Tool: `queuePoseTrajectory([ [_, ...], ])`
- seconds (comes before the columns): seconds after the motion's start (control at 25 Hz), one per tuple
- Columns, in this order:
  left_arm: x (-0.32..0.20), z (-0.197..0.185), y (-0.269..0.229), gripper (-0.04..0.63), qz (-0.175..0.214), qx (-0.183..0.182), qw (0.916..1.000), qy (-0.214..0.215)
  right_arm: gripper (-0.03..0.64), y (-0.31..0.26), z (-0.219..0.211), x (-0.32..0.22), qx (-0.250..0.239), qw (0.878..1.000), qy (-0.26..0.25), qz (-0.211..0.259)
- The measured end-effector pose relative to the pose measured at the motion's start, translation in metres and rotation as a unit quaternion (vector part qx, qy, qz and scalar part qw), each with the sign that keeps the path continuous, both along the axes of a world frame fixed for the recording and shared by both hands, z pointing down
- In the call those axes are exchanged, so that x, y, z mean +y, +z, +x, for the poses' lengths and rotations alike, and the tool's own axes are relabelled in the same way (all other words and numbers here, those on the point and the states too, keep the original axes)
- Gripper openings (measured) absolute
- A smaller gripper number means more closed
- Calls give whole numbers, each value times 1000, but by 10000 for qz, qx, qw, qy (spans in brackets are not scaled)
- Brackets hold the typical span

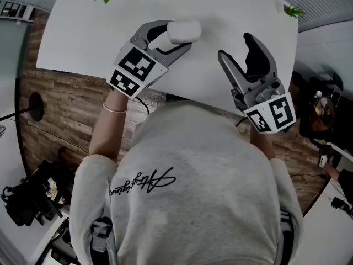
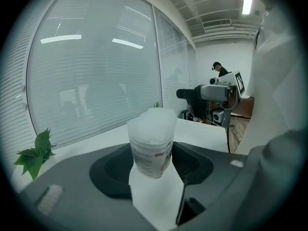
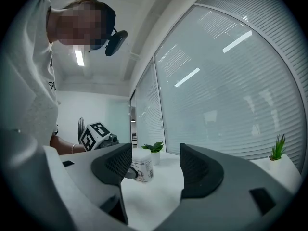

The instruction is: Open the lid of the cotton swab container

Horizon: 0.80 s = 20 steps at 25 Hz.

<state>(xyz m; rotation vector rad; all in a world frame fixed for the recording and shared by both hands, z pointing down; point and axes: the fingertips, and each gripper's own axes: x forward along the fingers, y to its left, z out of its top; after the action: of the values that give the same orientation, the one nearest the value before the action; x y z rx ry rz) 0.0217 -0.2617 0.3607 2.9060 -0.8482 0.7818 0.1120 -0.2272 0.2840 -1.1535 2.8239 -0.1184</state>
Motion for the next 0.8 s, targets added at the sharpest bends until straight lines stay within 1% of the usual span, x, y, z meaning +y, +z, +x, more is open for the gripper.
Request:
queuePoseTrajectory([
  [0.2, 10, 10, -8, 245, -3, 24, 10000, -32, 295, -2, 2, 2, -13, 9997, -254, 62],
  [0.44, 28, 23, -6, 245, -41, -87, 10000, 24, 295, 5, -5, 9, 269, 9959, -815, 273],
  [0.68, 42, 36, -4, 245, -99, -83, 9998, 130, 295, 12, -19, 16, 813, 9865, -1310, 556],
  [0.8, 48, 42, -5, 245, -135, -28, 9998, 172, 296, 7, -28, 22, 831, 9818, -1588, 631],
])
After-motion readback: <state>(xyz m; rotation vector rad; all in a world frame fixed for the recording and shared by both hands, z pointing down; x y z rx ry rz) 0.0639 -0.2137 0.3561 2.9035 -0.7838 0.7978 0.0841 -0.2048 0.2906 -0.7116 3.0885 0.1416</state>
